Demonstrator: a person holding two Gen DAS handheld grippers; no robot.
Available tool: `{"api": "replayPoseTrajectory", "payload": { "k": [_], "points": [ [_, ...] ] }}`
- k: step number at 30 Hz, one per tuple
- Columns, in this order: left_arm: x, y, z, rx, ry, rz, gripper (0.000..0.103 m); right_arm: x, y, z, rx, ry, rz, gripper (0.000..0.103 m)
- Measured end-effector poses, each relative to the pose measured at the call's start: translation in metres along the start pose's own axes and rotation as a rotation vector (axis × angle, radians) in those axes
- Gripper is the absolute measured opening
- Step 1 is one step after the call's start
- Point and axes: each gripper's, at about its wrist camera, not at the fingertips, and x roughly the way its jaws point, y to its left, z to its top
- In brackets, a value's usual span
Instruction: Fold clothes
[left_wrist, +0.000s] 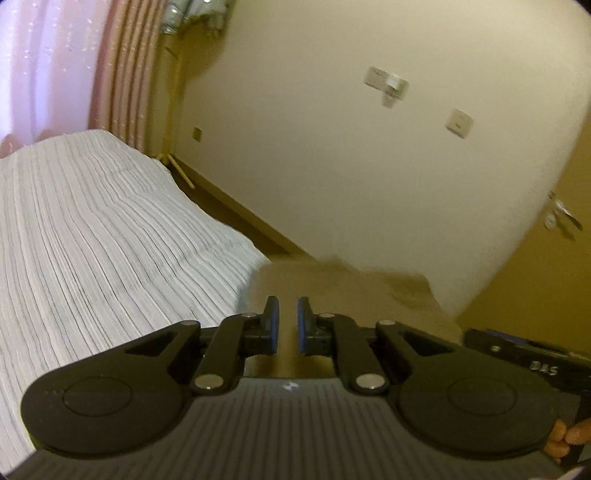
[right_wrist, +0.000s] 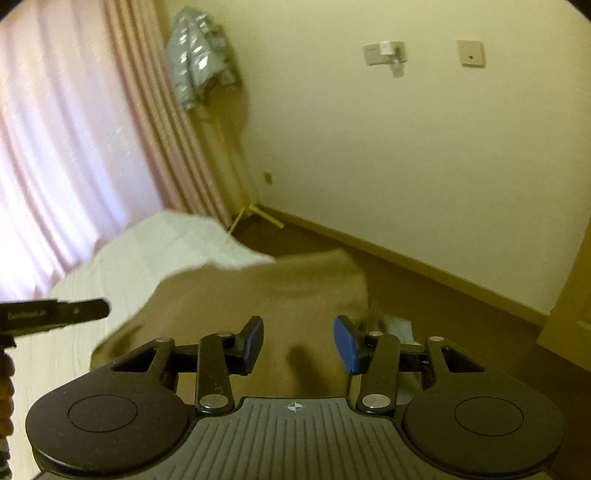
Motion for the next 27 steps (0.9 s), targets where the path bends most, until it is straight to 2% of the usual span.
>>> {"api": "replayPoseTrajectory", "payload": {
  "k": [3,6,11,18,20,27],
  "points": [
    [0.005,-0.01,-0.02,0.014,0.051,0.021,0.007,-0.003,0.013,-0.018,-0.042,0.039,0.006,0.047],
    [0.011,-0.01,-0.03,0.01,0.097,0.053,0.007,0.012,0.025,-0.034,-0.068,0.1,-0.016,0.047],
    [-0.008,-0.018,-0.018,0.035,0.13,0.105,0.008,-0.004,0.035,-0.024,-0.051,0.128,-0.037,0.047],
    [-0.065,-0.026,-0.027,0.021,0.202,0.141,0.02,-0.044,0.055,-0.034,0.015,0.208,-0.072,0.048],
    [-0.083,-0.03,-0.03,0.027,0.205,0.149,0.026,-0.058,0.062,-0.038,0.033,0.229,-0.076,0.048],
    [-0.143,-0.049,-0.043,0.099,0.183,0.169,0.038,-0.114,0.077,-0.053,0.04,0.21,-0.116,0.048]
  ]
}}
